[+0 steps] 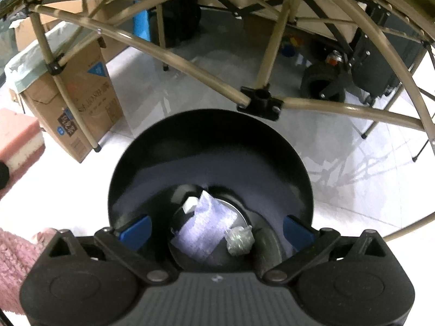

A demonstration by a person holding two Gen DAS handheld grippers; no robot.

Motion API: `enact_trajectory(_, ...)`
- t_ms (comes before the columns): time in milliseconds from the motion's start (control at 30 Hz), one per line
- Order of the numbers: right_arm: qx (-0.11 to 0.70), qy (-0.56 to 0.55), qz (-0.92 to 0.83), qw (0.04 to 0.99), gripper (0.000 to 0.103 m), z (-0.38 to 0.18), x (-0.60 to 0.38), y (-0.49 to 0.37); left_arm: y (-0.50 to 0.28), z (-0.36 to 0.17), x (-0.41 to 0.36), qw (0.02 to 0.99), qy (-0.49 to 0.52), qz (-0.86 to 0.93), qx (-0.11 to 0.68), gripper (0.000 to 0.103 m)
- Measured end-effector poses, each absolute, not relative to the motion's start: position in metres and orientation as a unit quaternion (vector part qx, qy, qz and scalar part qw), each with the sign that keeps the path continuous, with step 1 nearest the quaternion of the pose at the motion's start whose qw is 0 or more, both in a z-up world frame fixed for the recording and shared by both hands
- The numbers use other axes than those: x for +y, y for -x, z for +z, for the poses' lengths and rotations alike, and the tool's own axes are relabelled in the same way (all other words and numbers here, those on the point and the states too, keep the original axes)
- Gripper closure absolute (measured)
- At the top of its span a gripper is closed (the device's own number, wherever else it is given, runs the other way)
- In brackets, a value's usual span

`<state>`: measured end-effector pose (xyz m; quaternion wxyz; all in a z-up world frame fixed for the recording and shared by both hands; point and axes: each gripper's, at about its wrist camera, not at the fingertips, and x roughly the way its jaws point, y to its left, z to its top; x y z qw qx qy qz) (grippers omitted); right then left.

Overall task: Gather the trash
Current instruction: 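Move the left tool over the bin and open it to drop the sponge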

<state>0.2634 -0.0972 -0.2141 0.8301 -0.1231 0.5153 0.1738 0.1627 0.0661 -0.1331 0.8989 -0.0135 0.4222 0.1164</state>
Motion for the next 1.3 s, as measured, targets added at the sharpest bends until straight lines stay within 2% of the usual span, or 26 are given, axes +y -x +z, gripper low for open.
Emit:
enact_trajectory(300,0.531,0.112,0.161,0.825,0.000,-0.207,-0.112,-0.263,-0.164,-0.132,0.056,0.901,0.001,0.108,0.420,0.006)
enact_trajectory(900,0.504,0.084,0.138,0.849,0.000,-0.176,-0.176,-0.253,-0.178,-0.130,0.011,0.906,-0.036,0.060,0.417,0.006)
enact_trajectory(1300,0.486,0.061,0.079,0.868,0.000,-0.163,-0.229,-0.250,-0.207,-0.147,-0.034,0.897,-0.061,0.002,0.439,0.006)
